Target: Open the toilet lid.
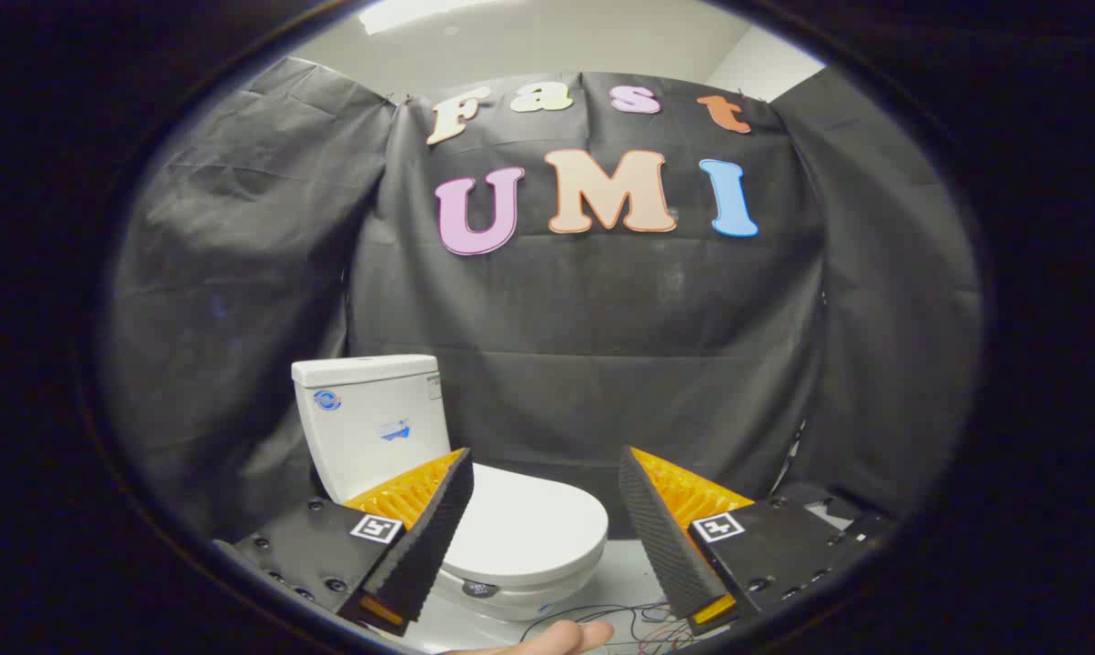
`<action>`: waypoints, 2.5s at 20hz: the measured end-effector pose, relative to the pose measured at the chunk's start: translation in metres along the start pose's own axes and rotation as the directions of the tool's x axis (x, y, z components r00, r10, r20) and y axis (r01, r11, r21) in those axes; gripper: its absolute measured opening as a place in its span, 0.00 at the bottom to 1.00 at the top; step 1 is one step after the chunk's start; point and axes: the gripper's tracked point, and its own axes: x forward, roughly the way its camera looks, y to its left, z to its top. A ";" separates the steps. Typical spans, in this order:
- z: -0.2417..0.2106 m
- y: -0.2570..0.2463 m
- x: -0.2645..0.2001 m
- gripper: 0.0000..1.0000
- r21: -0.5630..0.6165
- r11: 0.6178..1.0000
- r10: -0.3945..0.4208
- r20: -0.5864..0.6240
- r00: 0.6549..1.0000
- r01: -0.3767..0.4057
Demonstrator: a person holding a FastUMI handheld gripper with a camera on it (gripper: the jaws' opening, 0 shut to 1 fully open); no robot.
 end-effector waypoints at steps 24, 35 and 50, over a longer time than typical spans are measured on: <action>-0.059 0.008 0.030 0.98 0.106 0.993 -0.050 0.031 0.998 0.047; -0.107 0.023 0.024 0.98 0.171 0.983 -0.063 -0.053 0.997 0.071; -0.171 0.023 0.023 0.94 0.700 0.701 -0.141 -0.056 0.988 0.139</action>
